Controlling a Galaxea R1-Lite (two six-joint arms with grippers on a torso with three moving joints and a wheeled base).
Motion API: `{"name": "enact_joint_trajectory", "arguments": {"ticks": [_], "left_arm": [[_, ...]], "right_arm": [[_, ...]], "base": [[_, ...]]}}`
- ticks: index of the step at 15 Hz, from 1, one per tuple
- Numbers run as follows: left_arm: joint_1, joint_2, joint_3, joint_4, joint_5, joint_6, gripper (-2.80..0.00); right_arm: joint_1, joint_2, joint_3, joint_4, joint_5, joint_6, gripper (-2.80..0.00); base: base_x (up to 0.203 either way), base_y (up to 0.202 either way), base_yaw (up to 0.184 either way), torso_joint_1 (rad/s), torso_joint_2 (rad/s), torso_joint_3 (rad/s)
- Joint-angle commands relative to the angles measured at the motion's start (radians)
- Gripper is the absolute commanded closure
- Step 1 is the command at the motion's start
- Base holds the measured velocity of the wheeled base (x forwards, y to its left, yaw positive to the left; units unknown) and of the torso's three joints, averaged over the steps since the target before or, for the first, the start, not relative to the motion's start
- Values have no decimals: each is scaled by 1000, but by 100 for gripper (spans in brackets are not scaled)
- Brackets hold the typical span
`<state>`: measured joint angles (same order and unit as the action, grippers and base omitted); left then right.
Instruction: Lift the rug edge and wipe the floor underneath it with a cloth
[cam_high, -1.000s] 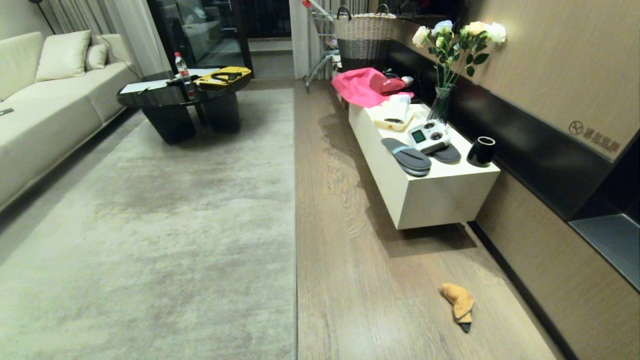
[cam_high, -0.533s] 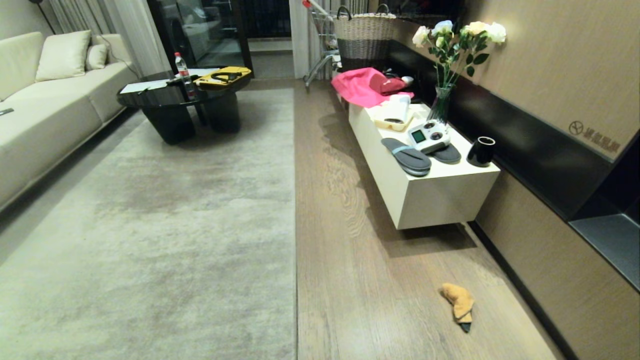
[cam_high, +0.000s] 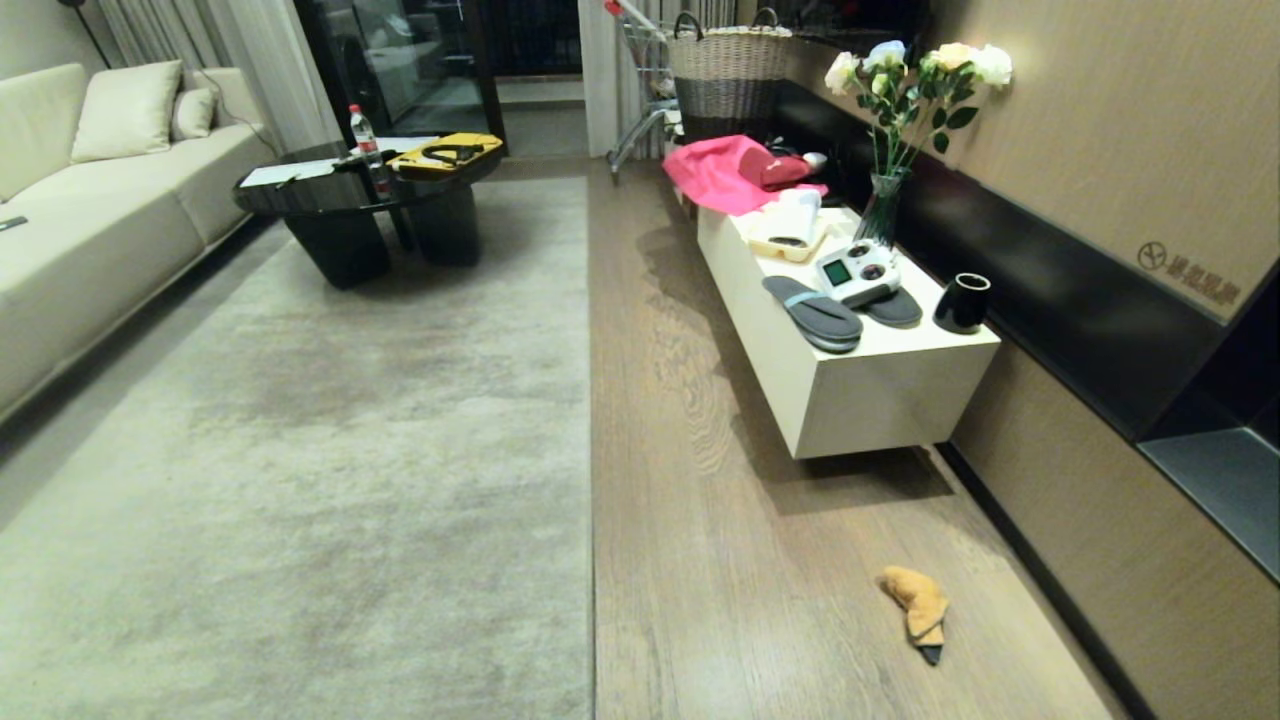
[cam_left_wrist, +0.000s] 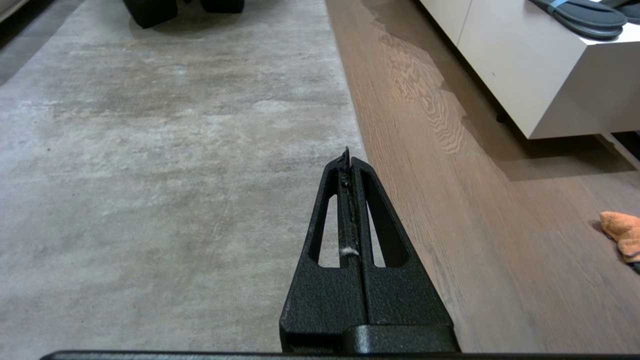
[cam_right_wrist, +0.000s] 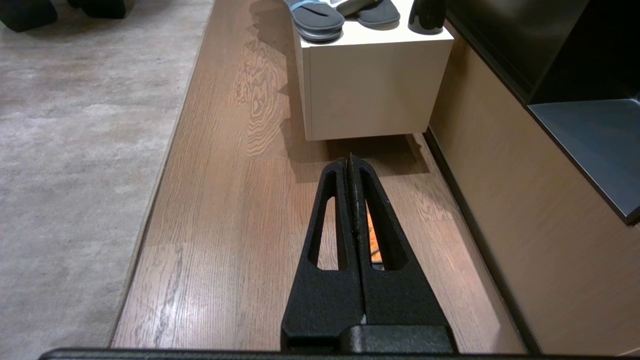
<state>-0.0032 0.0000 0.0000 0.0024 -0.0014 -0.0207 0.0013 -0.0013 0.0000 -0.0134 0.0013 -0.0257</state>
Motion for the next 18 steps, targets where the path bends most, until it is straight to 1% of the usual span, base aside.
{"name": "enact_joint_trajectory", "arguments": {"ticks": [1, 18], "left_arm": [[0, 1, 0, 1, 0, -1, 0], [0, 2, 0, 1, 0, -1, 0]], "right_arm": [[0, 1, 0, -2, 0, 1, 0], [0, 1, 0, 0, 0, 0, 0]], "base": [[0, 0, 0, 0, 0, 0], [0, 0, 0, 0, 0, 0]]}}
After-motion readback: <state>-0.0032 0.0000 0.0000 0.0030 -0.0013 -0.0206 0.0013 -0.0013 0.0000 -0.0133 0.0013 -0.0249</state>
